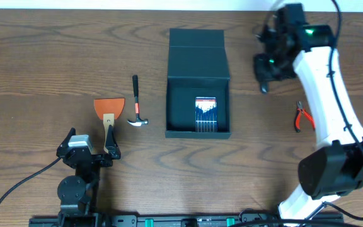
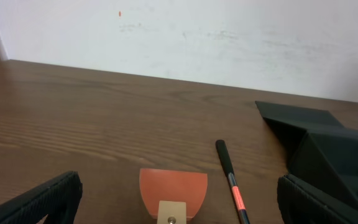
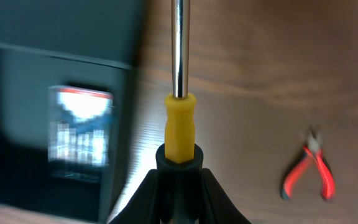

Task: Pack container
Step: 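Lift the screwdriver and carry it into the black box, then lower the screwdriver beside the case and open the right gripper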

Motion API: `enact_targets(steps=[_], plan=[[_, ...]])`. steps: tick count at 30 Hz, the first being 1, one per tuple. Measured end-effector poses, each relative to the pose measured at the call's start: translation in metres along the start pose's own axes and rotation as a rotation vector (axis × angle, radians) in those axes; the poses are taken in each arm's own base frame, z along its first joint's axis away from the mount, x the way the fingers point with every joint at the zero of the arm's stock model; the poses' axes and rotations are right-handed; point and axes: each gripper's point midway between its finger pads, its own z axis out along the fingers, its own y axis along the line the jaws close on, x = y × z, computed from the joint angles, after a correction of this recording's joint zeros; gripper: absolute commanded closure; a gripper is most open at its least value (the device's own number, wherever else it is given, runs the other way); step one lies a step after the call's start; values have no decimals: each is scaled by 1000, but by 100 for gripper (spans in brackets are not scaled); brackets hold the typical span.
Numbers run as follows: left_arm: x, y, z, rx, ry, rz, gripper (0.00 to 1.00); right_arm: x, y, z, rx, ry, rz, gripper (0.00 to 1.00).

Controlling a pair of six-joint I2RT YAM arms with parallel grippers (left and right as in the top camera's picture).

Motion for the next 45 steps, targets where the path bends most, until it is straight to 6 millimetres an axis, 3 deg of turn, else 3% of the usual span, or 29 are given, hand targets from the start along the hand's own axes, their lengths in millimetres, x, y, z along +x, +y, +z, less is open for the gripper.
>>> enact_targets(steps=[5,9,13,16,25,38,45], plan=[[0,0,0,0,0,0,1,-14,73,-21,-65,-82,-118,99],[0,0,0,0,0,0,2,-8,129,-26,-116,-108,-187,99],[0,0,0,0,0,0,1,1,164,-29,-150,-114,-220,99],[0,0,0,0,0,0,1,8,180,-30,-155,-110,-218,99],[0,0,0,0,0,0,2,19,188,-18,-125,-87,-157,99],[0,0,0,0,0,0,1,67,170,69,-47,79,-50,99],[0,0,0,0,0,0,1,88,162,96,-23,118,-12,99]])
